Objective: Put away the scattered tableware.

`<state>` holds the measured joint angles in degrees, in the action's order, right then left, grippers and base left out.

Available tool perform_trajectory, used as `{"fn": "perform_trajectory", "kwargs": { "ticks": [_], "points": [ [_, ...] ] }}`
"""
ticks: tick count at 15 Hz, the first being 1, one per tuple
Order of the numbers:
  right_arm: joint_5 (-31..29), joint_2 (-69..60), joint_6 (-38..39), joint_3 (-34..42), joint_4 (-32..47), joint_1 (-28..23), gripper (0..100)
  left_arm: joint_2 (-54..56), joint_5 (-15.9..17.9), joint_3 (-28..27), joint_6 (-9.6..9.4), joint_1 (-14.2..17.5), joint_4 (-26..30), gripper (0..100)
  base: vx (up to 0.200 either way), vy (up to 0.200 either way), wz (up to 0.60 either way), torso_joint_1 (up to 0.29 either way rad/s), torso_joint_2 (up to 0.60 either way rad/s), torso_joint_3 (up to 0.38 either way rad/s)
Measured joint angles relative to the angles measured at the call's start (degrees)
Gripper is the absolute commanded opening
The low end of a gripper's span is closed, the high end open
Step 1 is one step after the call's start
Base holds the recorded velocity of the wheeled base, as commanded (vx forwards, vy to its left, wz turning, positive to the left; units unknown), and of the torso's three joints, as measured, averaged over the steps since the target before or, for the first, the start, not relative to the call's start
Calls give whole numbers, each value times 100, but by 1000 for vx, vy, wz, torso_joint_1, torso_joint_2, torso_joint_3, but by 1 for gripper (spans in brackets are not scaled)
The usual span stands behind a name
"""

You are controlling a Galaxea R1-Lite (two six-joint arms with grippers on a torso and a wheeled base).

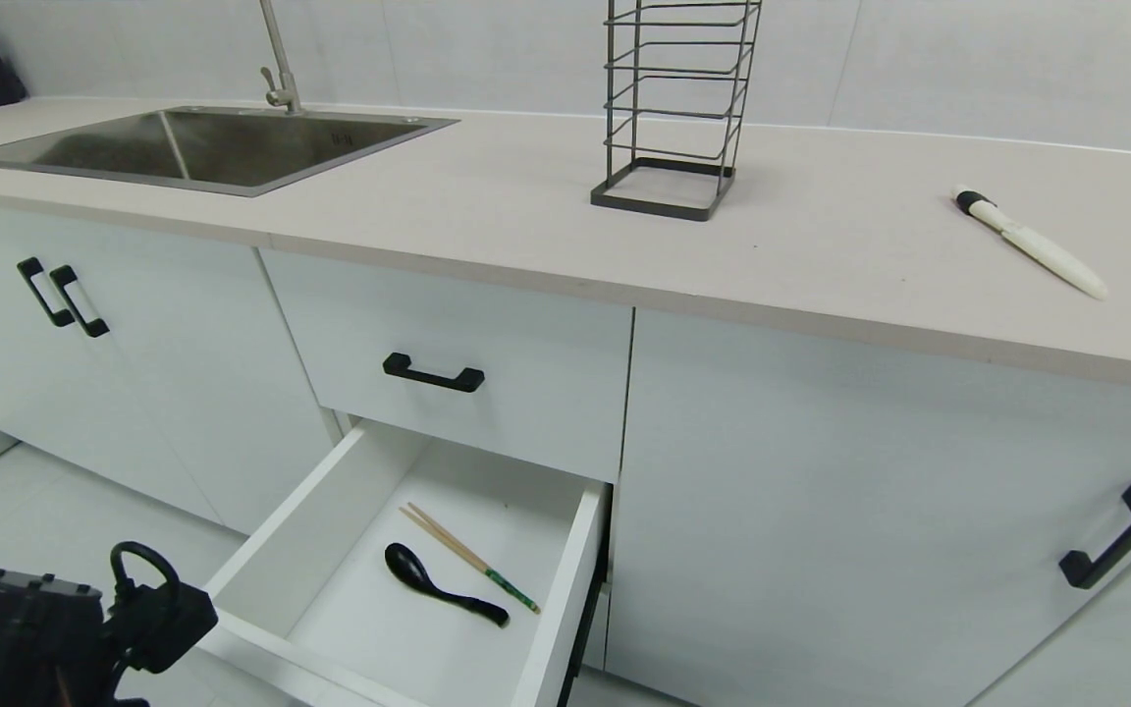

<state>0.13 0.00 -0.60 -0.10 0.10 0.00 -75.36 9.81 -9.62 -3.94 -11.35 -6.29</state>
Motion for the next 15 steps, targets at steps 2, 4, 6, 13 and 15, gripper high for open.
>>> {"fn": "perform_trajectory", "kwargs": {
  "ticks": [2,4,6,13,15],
  "points": [
    [2,0,0,0,0,0,100,-148,-7,-11,-7,-5,-85,100,0,0,0,0,0,0],
    [2,0,0,0,0,0,100,-230,-13,-20,-9,-11,-197,100,0,0,0,0,0,0],
    [2,0,0,2,0,0,100,-272,-13,-22,-9,-9,-323,100,0,0,0,0,0,0],
    [2,0,0,2,0,0,100,-473,-5,-35,-2,-9,-906,100,0,0,0,0,0,0],
    [2,0,0,2,0,0,100,-603,-5,-35,-7,-9,-1031,100,0,0,0,0,0,0]
  ]
}}
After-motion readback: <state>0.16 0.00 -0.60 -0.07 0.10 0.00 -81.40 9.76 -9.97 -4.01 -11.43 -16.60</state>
